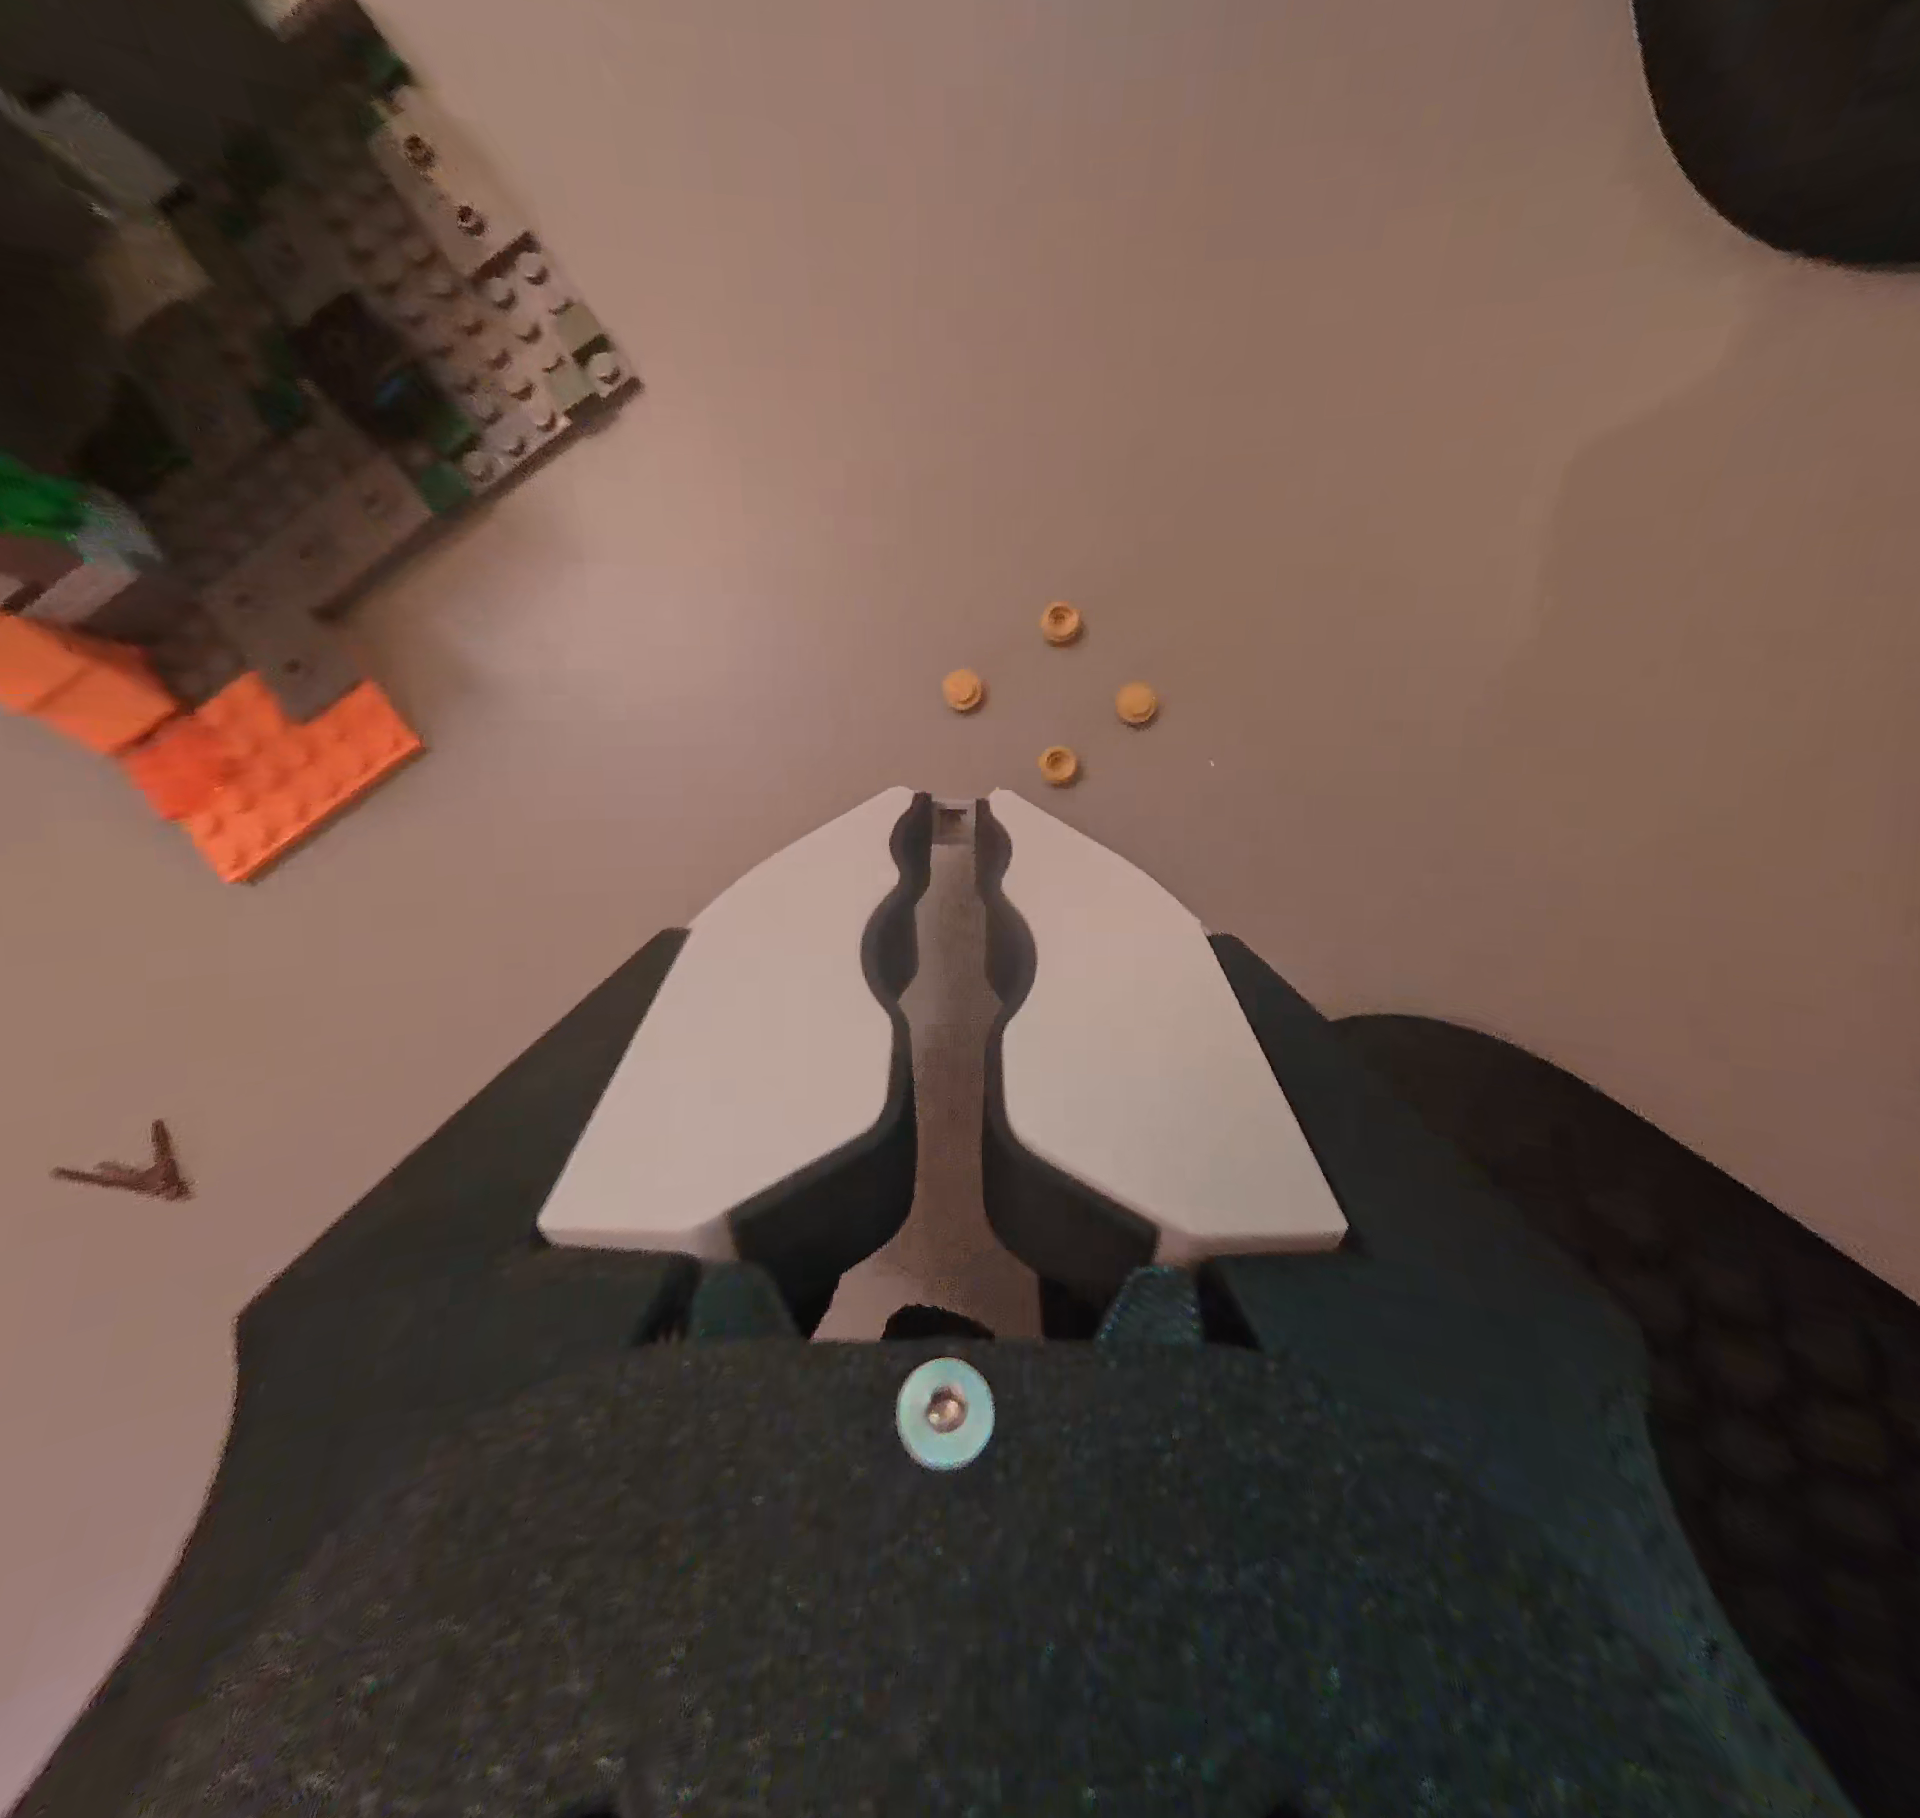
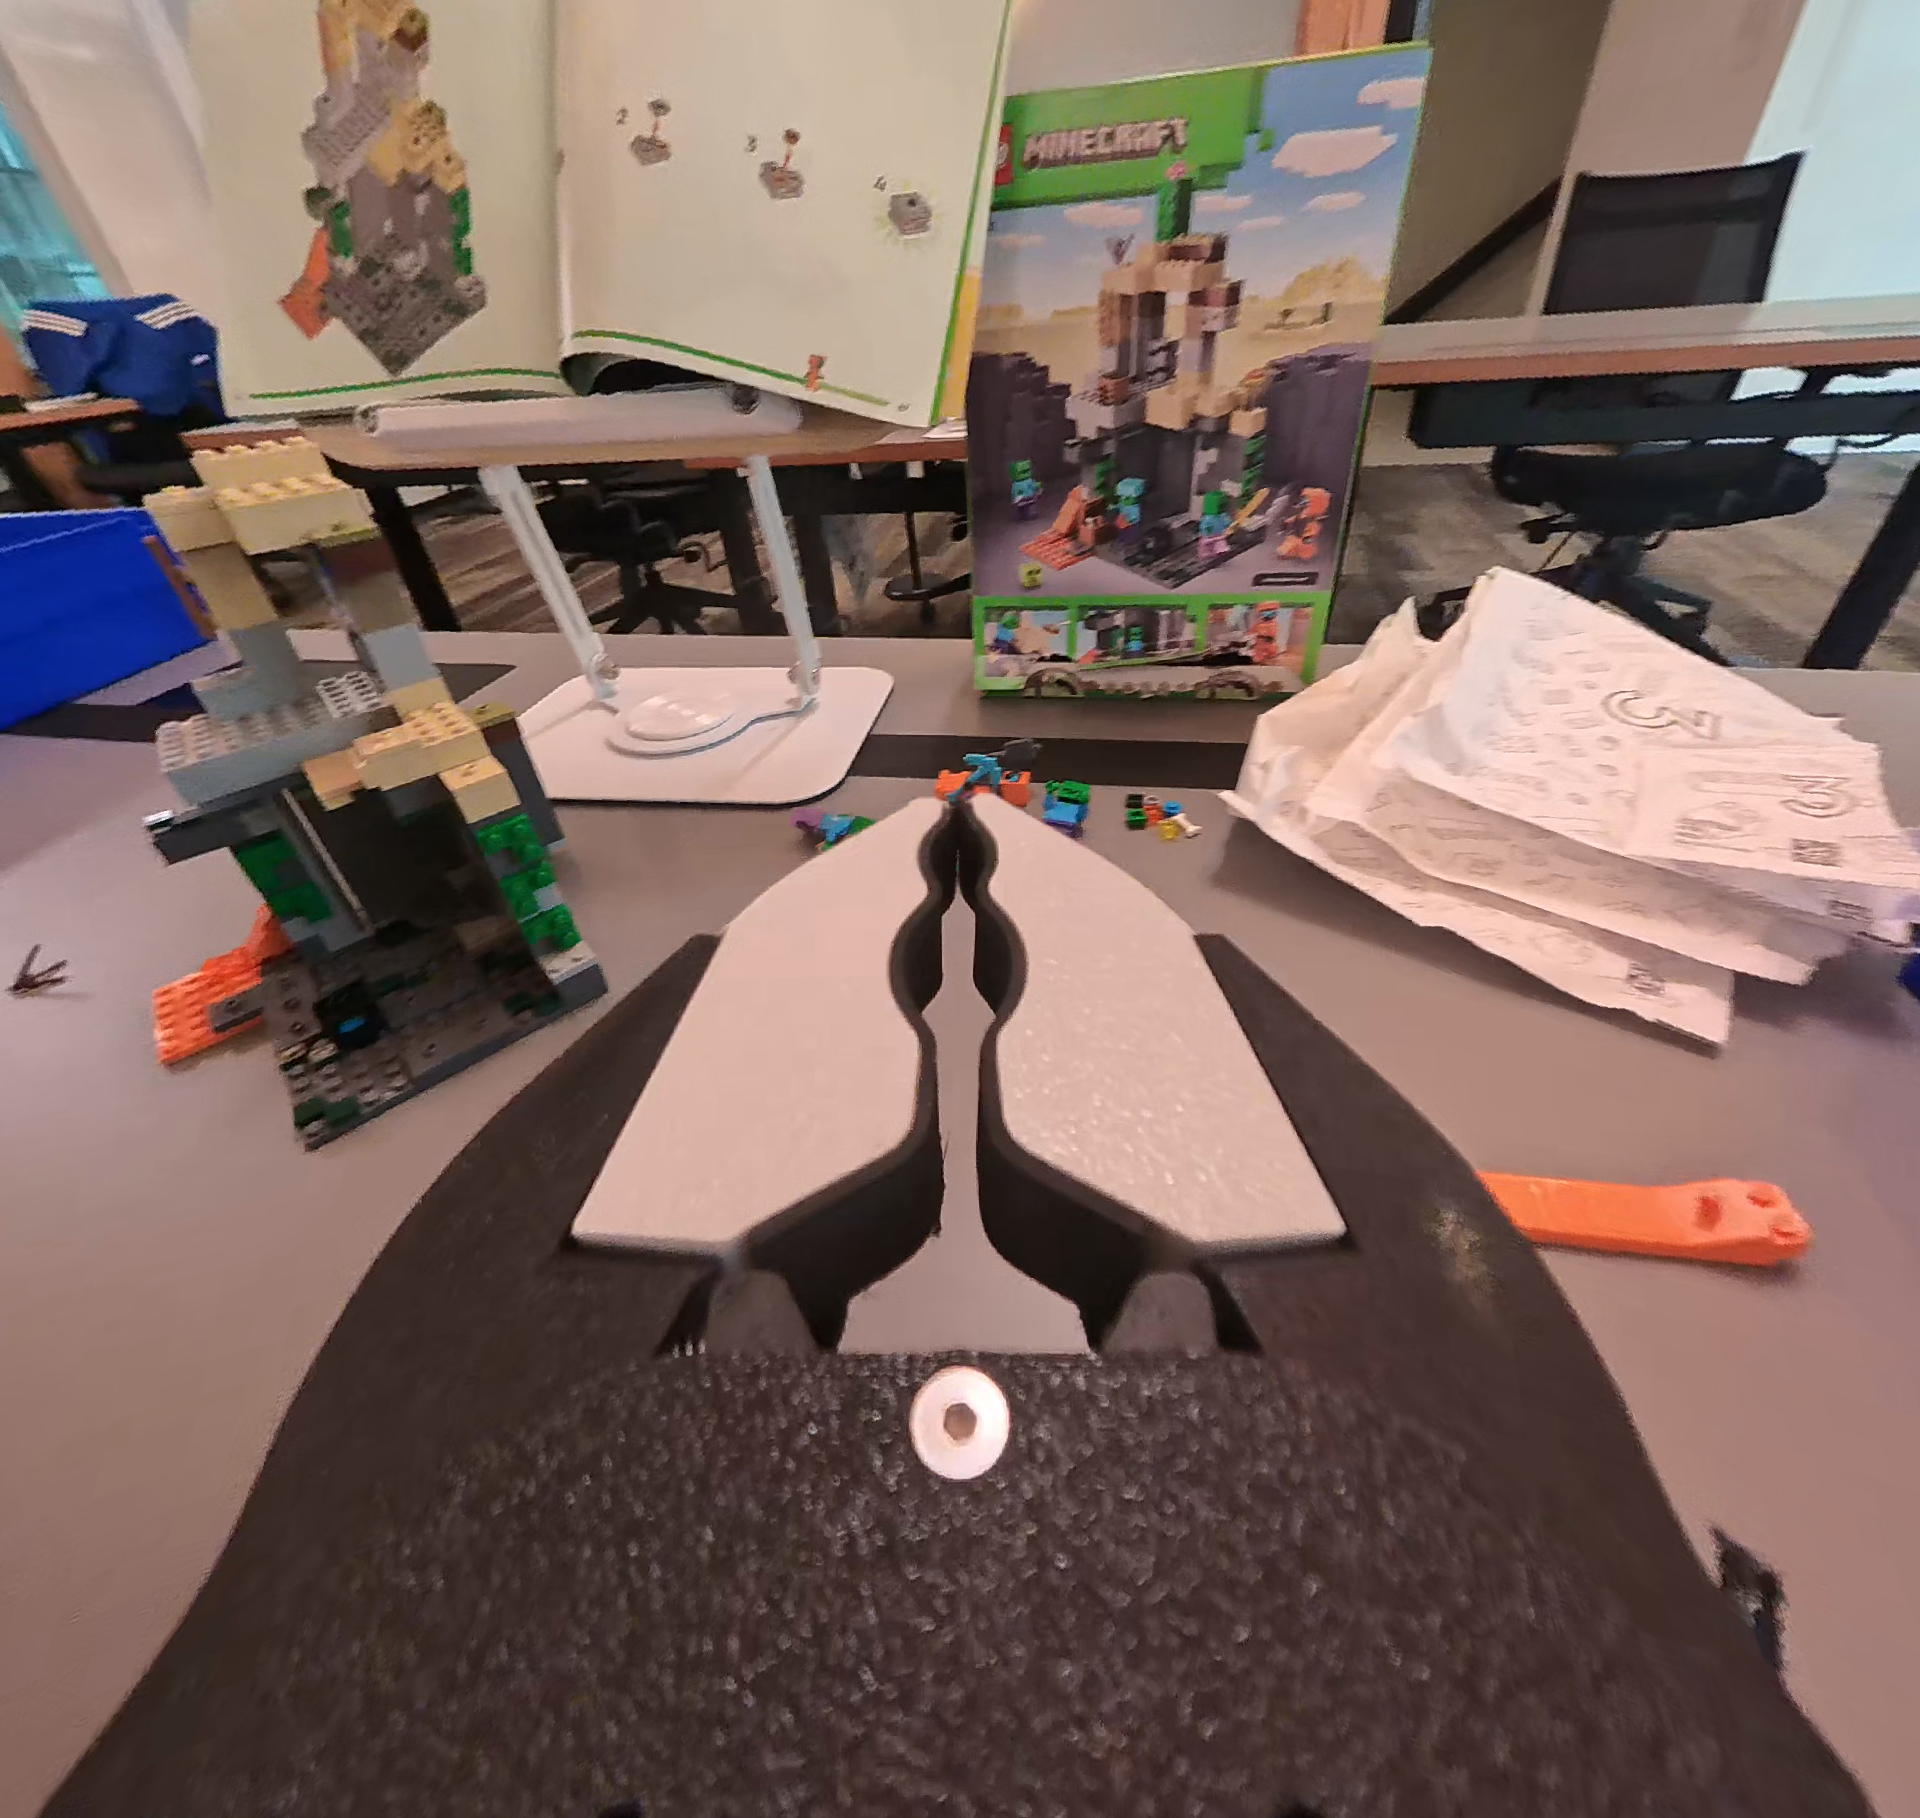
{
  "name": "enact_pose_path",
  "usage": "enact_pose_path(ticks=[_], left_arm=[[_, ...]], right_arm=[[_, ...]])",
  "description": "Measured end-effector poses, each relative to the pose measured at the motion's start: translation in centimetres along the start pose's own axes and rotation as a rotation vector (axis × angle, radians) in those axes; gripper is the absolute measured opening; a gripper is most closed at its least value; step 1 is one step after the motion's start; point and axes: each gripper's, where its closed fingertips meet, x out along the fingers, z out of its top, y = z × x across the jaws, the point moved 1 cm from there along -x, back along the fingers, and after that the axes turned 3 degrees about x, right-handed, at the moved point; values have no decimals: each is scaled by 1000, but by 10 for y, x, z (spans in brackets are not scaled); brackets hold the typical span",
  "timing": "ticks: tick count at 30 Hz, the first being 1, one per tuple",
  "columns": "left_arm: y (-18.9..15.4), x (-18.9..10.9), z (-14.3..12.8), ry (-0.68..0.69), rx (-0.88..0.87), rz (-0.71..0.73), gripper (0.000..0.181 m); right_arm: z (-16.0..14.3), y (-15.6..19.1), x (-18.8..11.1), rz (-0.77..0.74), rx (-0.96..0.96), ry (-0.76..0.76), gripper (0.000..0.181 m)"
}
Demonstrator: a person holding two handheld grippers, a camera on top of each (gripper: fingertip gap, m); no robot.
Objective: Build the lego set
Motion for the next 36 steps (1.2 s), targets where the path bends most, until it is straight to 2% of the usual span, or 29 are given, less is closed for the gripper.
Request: enact_pose_path(ticks=[8, 15, 28, 32, 36], left_arm=[[-3, 18, -1, 4, 13, 30, 7], [-3, 19, -3, -4, 12, 39, 8], [-8, 9, -8, -30, 11, 14, 21], [2, -5, -10, -58, 13, 81, 19], [41, -50, -21, -117, -72, 240, 8]], right_arm=[[5, -20, -2, -114, -98, -32, 0], [-1, -18, 1, -102, -107, -4, 0], [-7, -15, 4, -83, -103, 24, 0], [-8, -15, 4, -82, -103, 29, 0], [-10, -17, 4, -84, -96, 35, 0]])
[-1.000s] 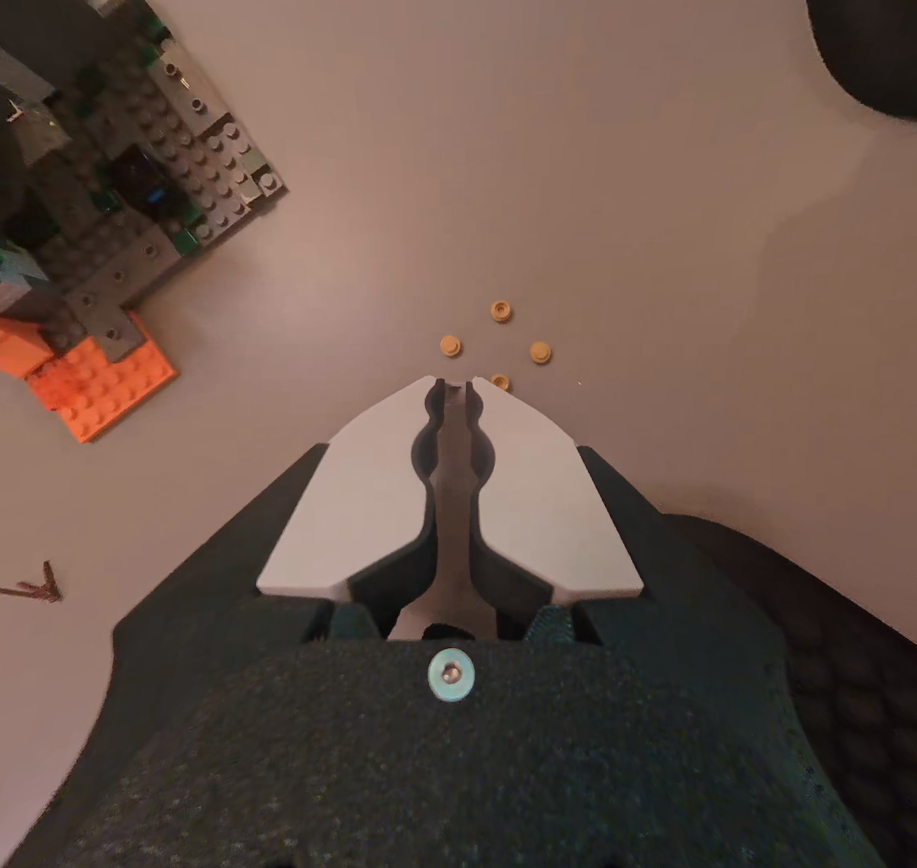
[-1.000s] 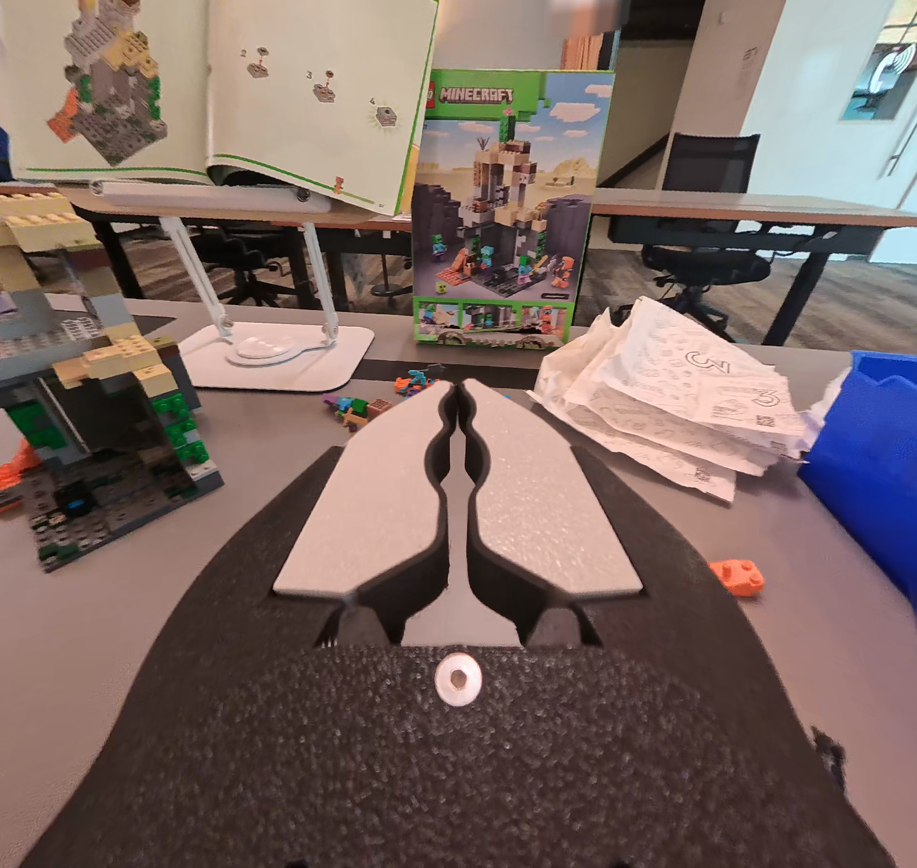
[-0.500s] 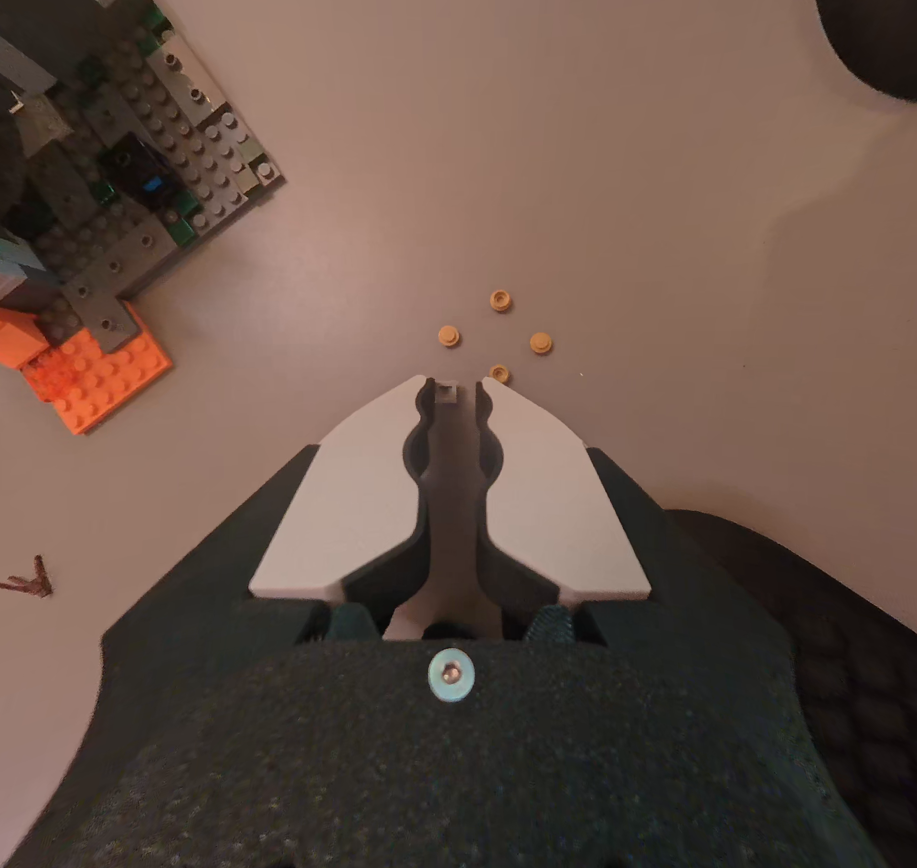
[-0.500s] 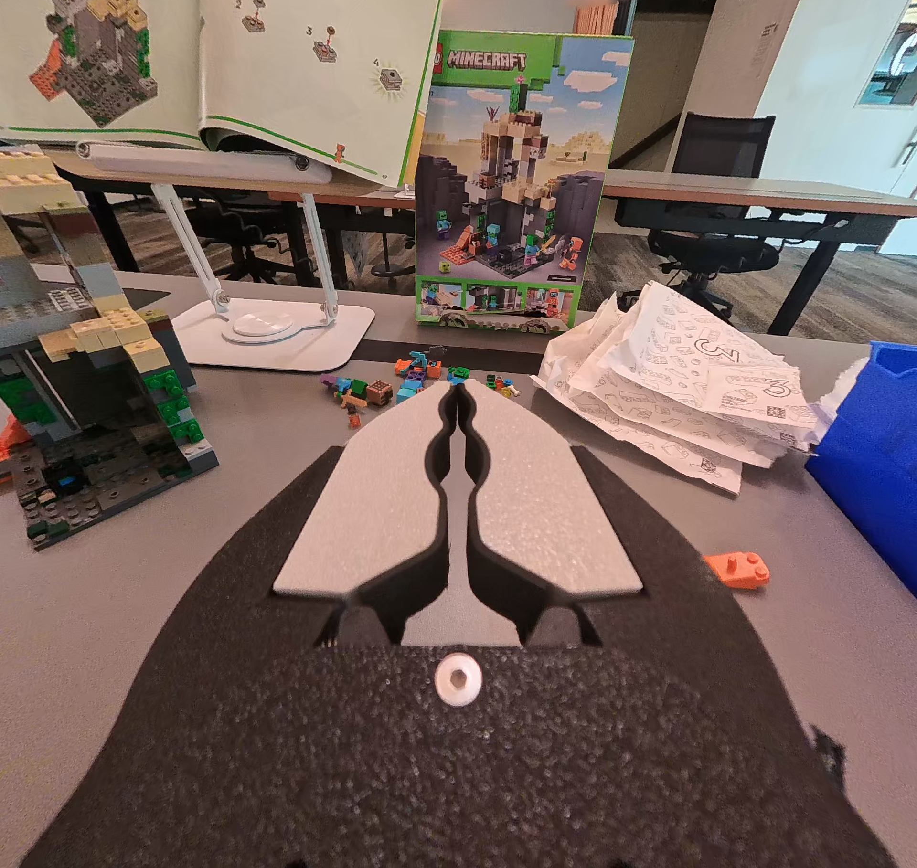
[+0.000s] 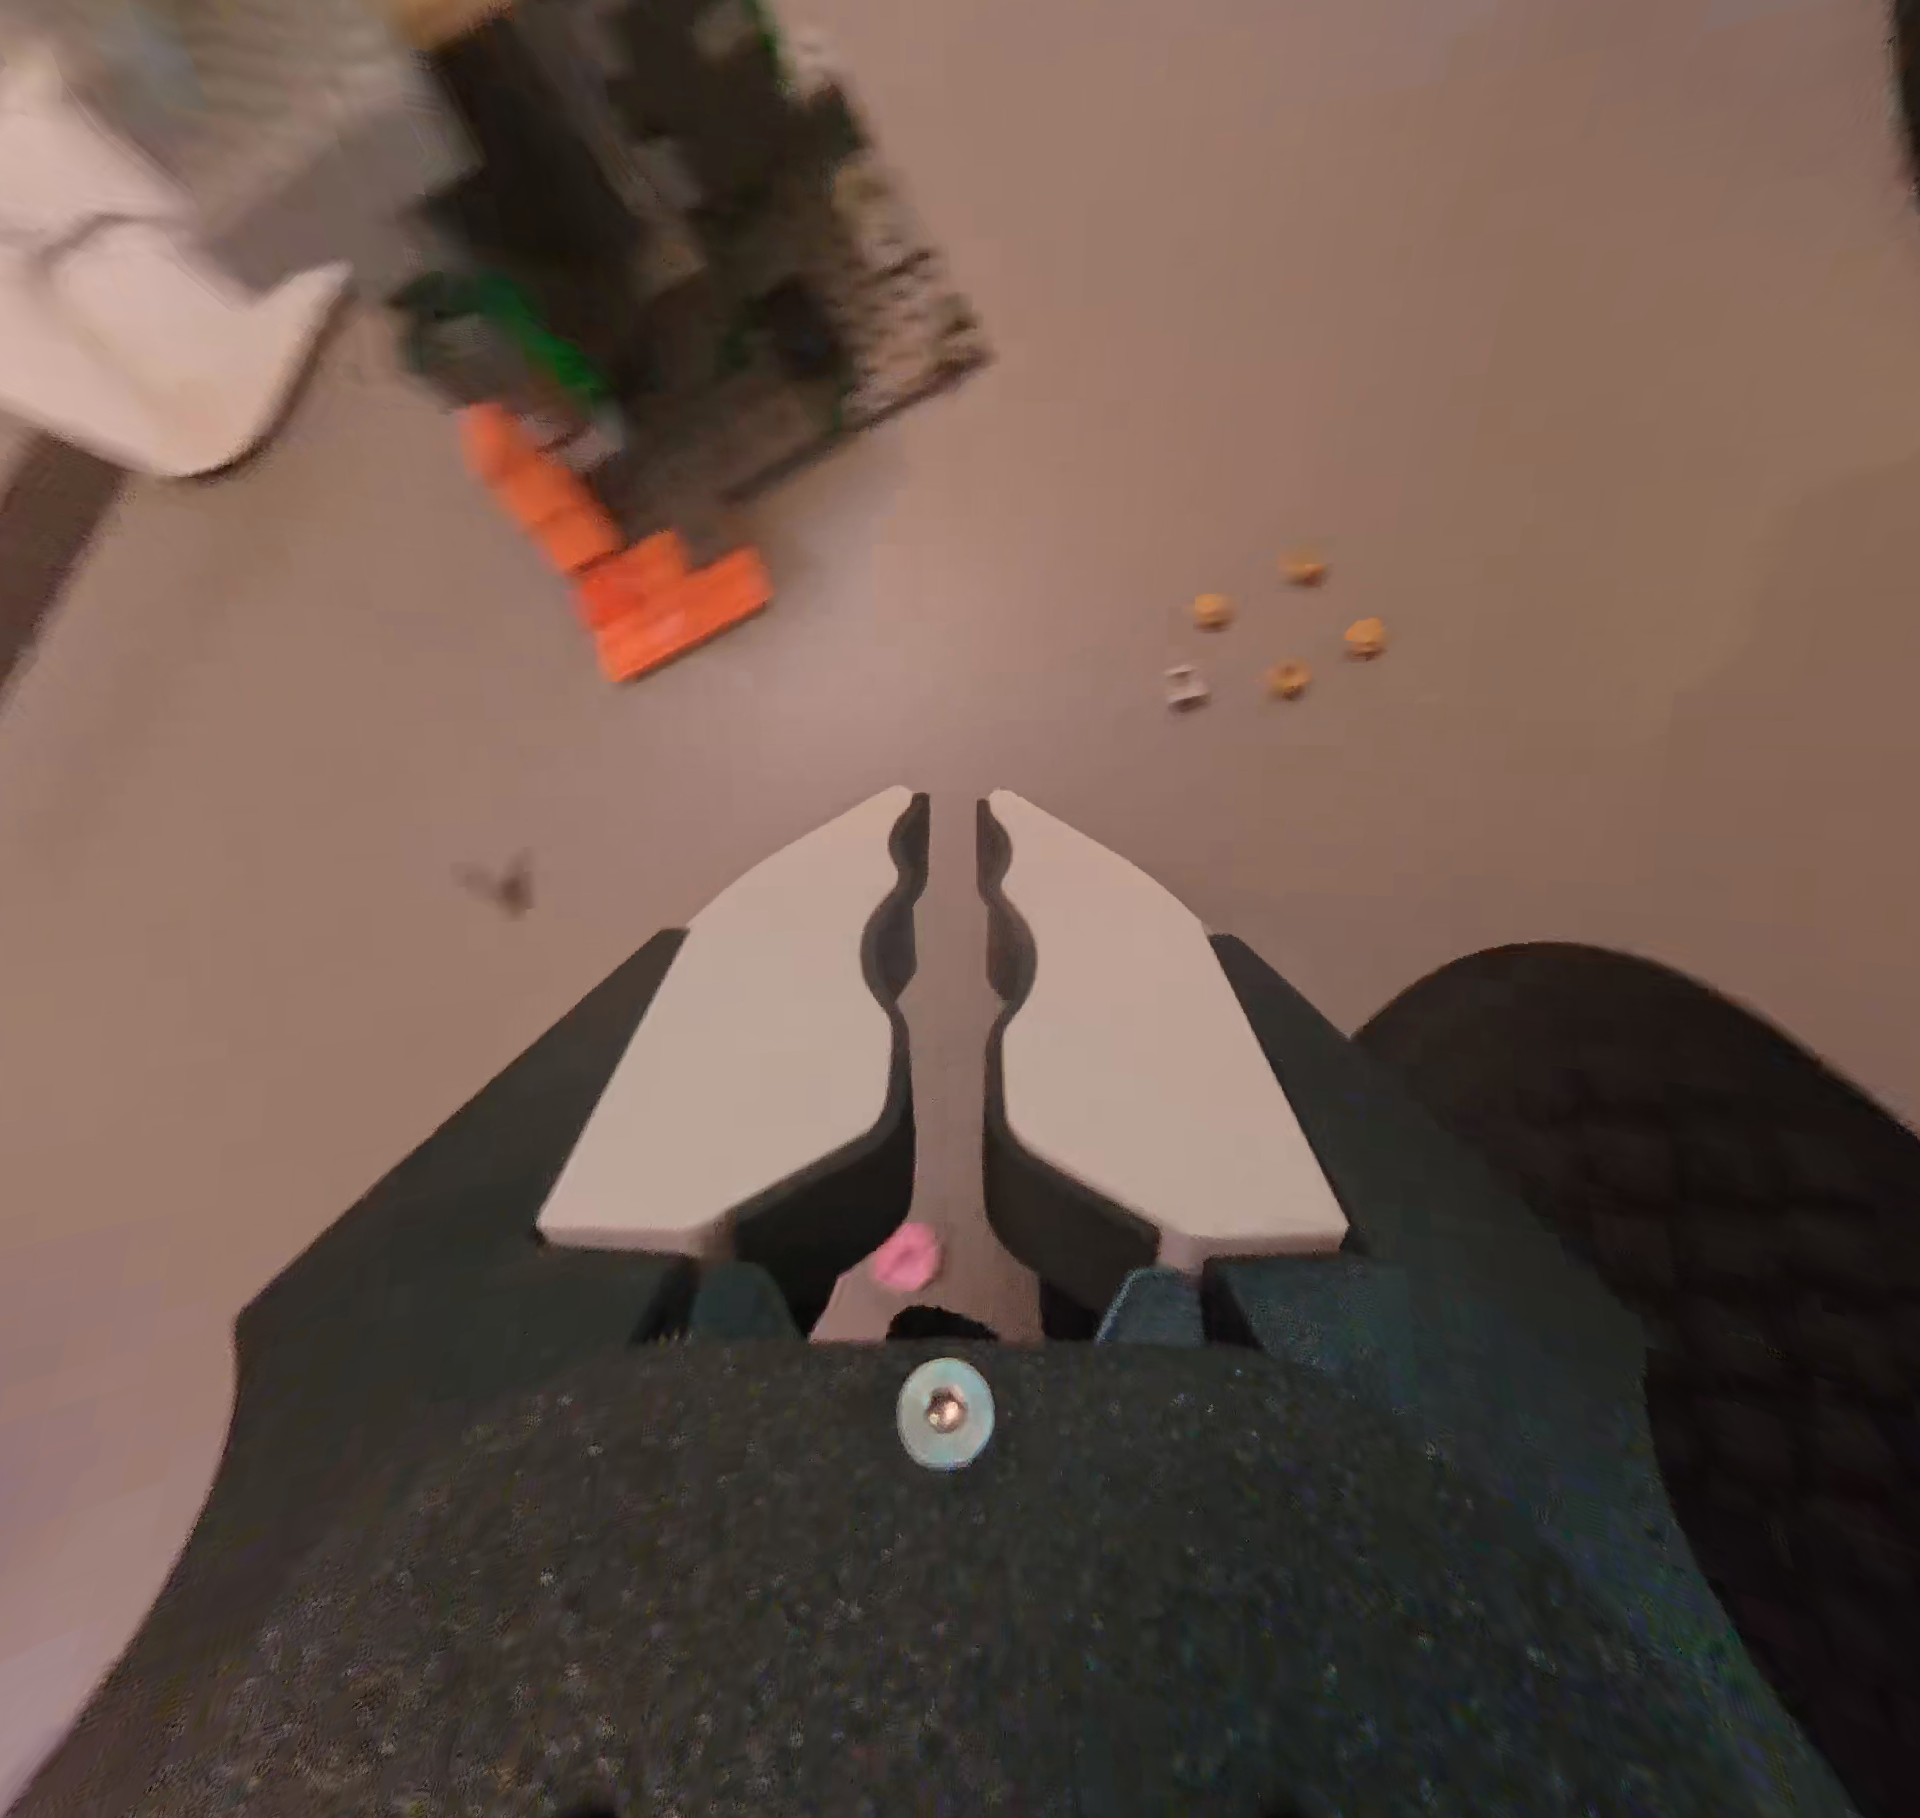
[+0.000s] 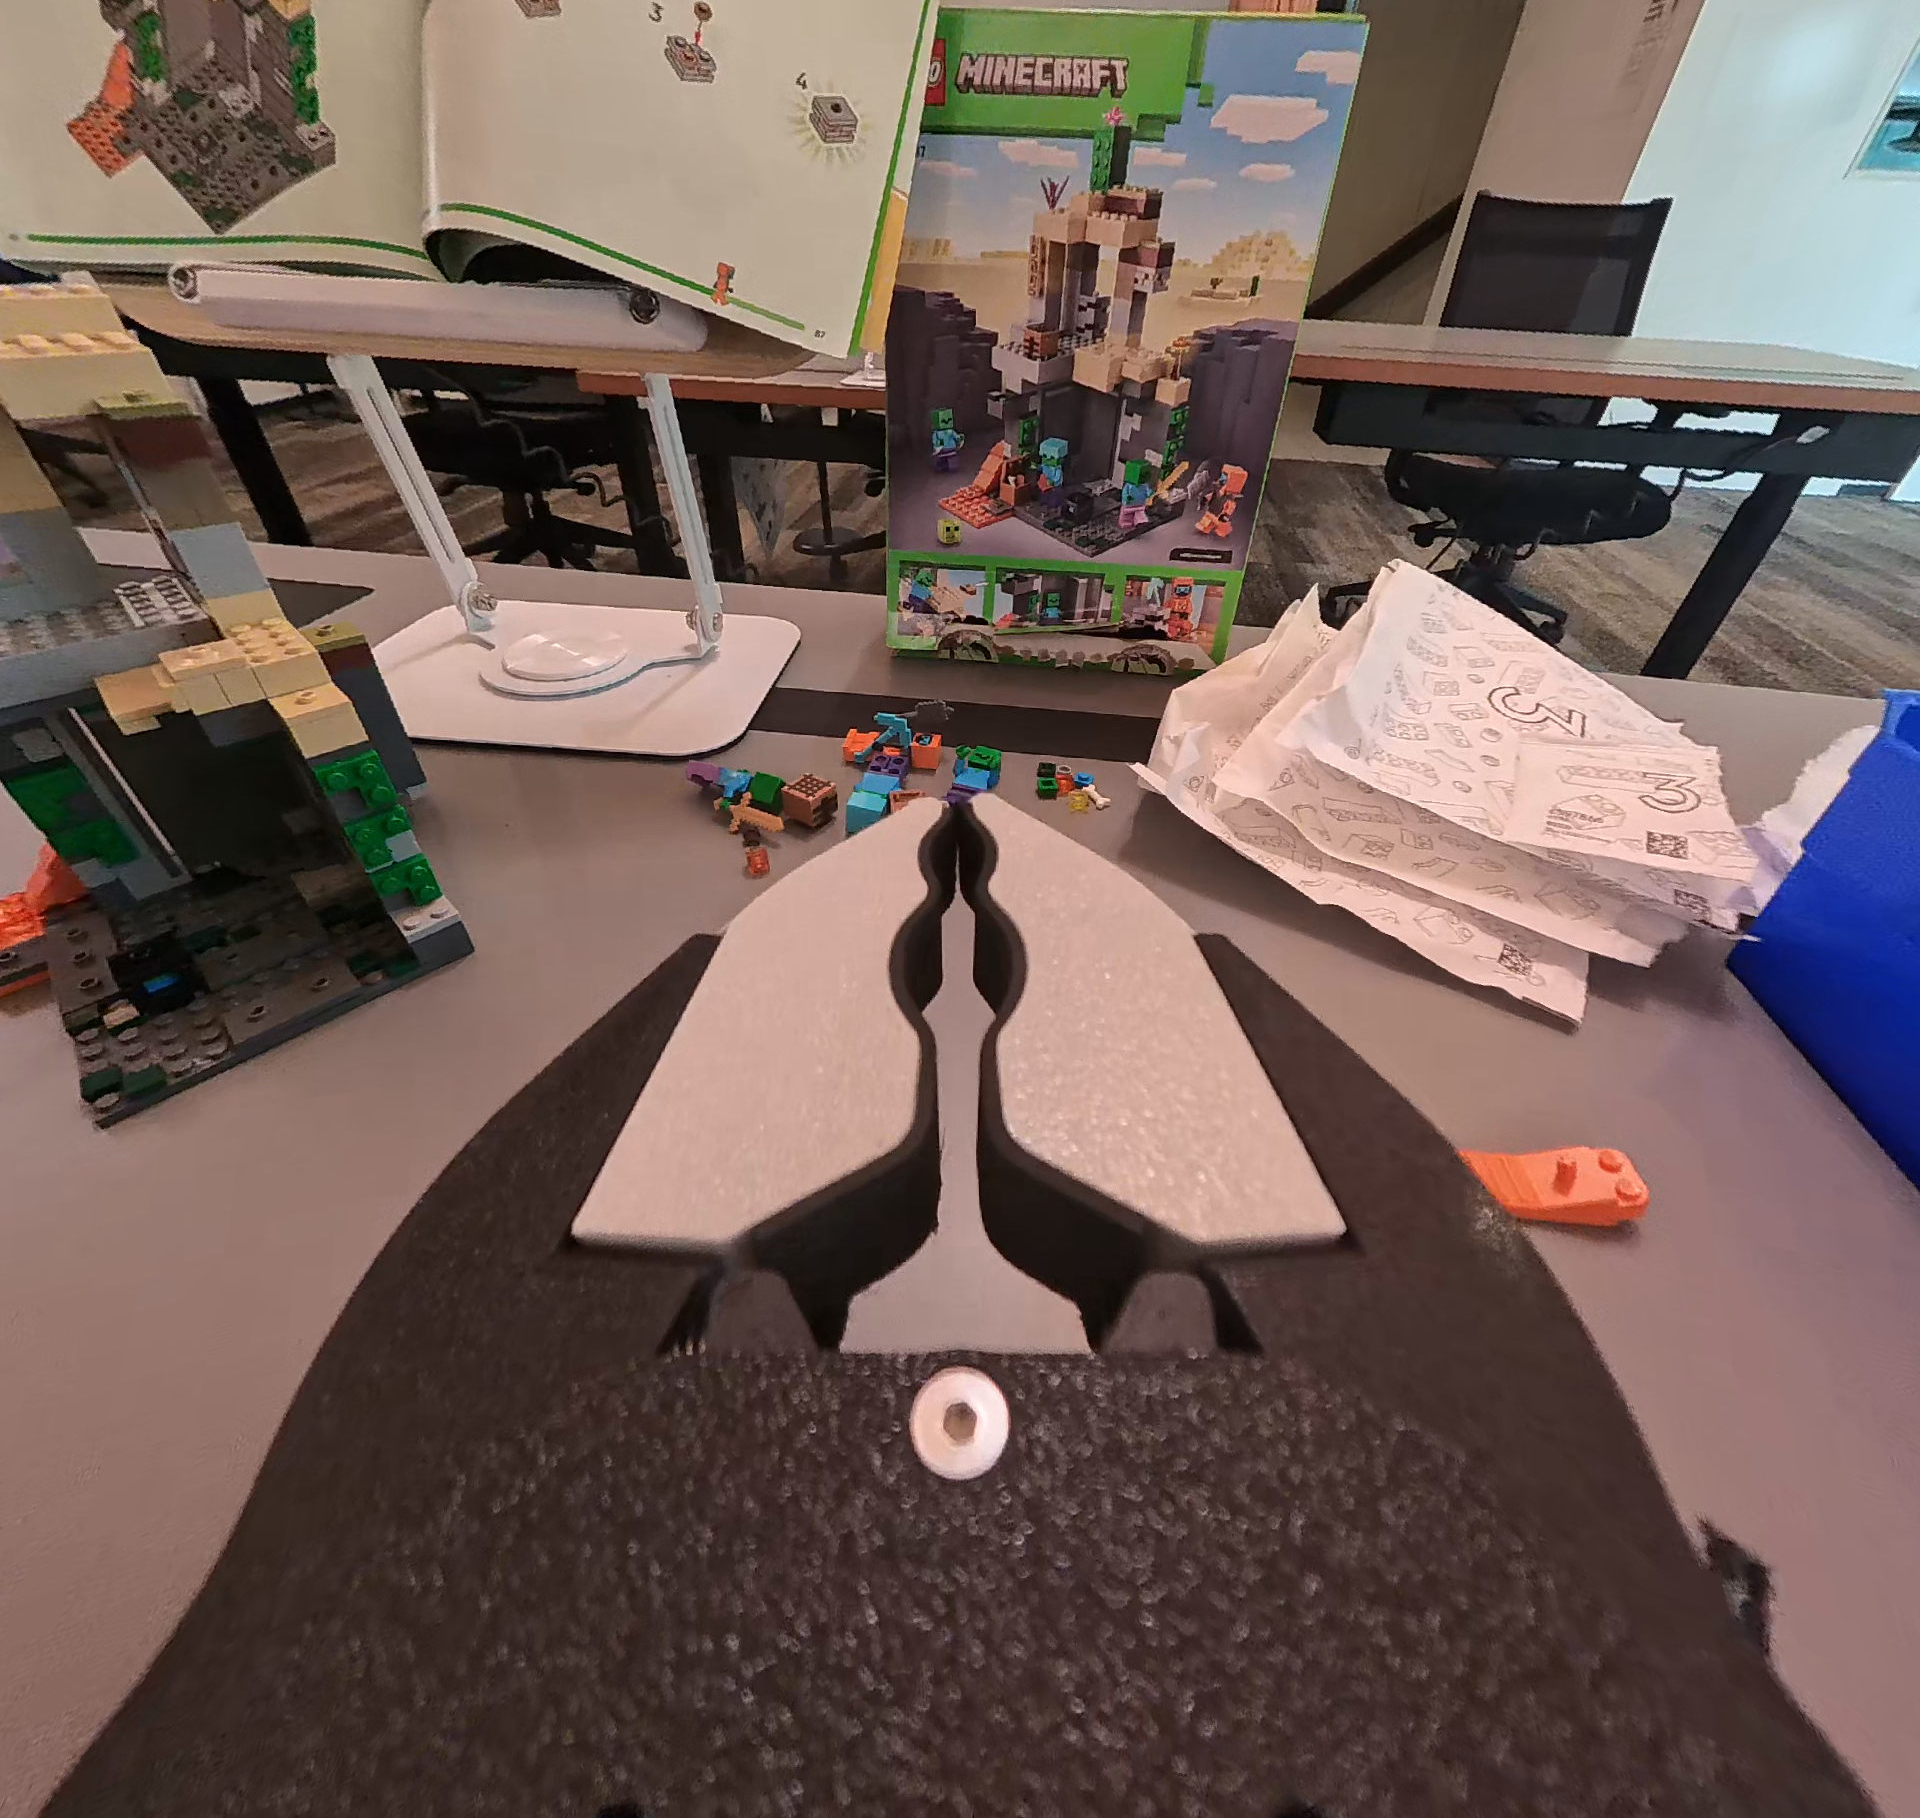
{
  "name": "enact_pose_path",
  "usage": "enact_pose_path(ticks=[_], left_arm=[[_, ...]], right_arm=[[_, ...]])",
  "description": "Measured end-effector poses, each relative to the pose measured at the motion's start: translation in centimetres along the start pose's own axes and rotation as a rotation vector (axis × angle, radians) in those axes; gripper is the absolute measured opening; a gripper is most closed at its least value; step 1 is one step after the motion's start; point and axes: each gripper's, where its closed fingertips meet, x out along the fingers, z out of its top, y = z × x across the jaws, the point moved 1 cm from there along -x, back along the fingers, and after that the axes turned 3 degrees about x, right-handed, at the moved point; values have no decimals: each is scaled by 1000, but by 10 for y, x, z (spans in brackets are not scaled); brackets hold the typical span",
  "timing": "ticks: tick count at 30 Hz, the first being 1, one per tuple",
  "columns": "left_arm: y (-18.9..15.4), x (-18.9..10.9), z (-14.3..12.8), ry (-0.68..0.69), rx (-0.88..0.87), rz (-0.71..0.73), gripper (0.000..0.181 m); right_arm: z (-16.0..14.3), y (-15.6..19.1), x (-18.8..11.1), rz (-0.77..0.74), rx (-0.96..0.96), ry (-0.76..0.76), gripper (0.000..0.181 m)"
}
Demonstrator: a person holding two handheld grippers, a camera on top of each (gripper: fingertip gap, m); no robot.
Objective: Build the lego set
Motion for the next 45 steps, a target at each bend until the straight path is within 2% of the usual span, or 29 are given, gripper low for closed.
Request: enact_pose_path(ticks=[4, 8, 13, 24, 30, 34, 39, 42, 45], left_arm=[[65, -40, -33, 60, -97, 206, 0], [95, -50, -77, 204, -173, 222, 2], [87, -33, -113, 389, -167, 96, 15], [72, -17, -124, 488, -109, -38, 14], [72, -16, -122, 497, -94, -44, 4], [64, -16, -90, 403, -62, -44, 4], [7, -2, -29, 265, 70, -180, 4], [-26, 17, -13, 242, 122, -273, 4], [-43, 31, -10, 245, 144, -327, 5]], right_arm=[[-4, 3, 2, 12, 0, 17, 0], [-9, 10, 3, 45, -2, 46, 0], [-13, 17, 4, 65, -17, 63, 0], [-15, 16, 5, 70, -12, 71, 0], [-16, 15, 5, 71, -9, 74, 0], [-16, 16, 5, 72, -7, 74, 0], [-16, 18, 6, 79, -10, 77, 0], [-15, 18, 5, 81, -10, 70, 0], [-14, 17, 4, 81, -8, 68, 0]])
